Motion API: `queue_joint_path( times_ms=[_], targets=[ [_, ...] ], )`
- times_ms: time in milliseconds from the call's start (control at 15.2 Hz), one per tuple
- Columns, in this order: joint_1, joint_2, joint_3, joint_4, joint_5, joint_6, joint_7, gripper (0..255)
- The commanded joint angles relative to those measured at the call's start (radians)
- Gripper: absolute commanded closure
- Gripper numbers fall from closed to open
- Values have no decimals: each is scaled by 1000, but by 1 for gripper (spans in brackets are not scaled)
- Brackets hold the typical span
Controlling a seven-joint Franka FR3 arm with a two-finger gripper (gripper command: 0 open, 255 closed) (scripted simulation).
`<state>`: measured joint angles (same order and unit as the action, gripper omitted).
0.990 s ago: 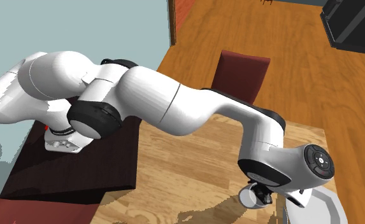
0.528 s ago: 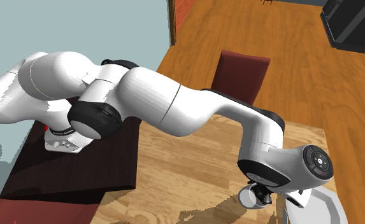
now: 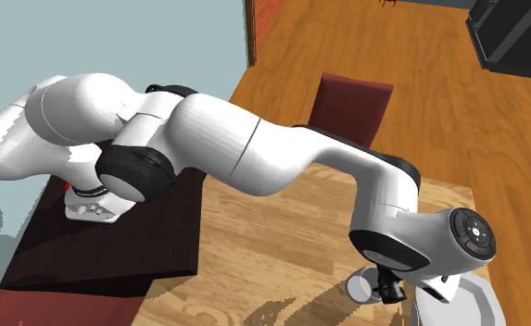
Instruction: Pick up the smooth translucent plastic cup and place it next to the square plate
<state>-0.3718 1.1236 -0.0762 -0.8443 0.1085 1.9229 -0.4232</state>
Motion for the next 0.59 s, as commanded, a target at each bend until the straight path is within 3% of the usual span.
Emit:
queue_joint_path(
  times_ms=[0, 528],
  targets=[
    [0, -32, -1, 1, -1, -34, 1, 0],
    [-1, -40, -2, 12, -2, -53, 2, 0]
  ],
)
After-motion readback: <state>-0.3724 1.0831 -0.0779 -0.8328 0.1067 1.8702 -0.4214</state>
